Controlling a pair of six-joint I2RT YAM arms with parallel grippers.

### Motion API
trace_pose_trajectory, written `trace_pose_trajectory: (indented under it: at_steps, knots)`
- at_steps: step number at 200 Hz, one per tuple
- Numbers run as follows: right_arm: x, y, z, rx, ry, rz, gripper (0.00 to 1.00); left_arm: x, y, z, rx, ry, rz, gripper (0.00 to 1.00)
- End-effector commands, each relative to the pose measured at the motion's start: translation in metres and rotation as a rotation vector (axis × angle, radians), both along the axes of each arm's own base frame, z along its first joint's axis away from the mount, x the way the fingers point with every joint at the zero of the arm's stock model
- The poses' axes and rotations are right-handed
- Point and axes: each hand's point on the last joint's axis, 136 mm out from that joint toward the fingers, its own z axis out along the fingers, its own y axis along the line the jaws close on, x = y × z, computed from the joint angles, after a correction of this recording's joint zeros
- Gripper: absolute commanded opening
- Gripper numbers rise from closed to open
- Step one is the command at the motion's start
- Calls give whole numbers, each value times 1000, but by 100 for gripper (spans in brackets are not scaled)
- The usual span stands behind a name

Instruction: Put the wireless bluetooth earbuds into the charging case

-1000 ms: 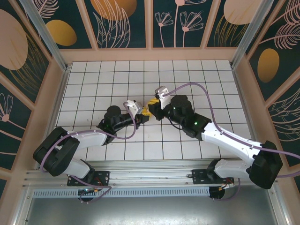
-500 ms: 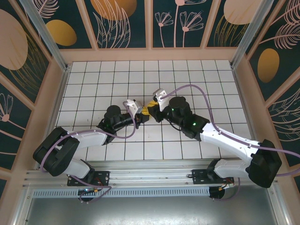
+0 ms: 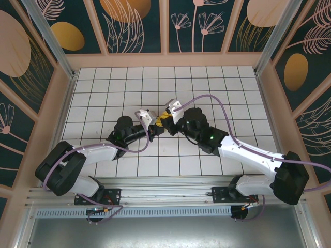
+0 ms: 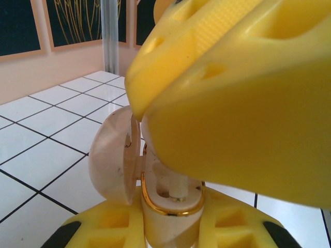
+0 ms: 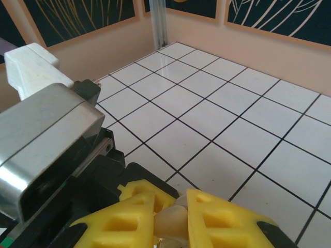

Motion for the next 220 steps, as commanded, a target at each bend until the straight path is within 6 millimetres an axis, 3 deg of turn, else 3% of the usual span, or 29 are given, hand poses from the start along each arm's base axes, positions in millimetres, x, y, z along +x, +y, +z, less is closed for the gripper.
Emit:
trace_pose_trajectory:
  at_steps: [1,53,101,173,220]
  knots:
    - [4,-9,-11,-63,-8,-49,18,-3,-4,39,-78,-86,-26,11]
    - [1,-5,-17,-89,-1,-20,18,-4,-4,41,-83,-89,-31,12]
    - [-18,12,-18,-53,28,96,18,-3,-3,46,-87,-100,-21,12]
    - [-26,18,-40,-114,84,125,19,-4,-2,48,-87,-109,-18,12]
    - [-22,7,-22,-63,65,65,35,-3,-3,44,-73,-106,-17,12]
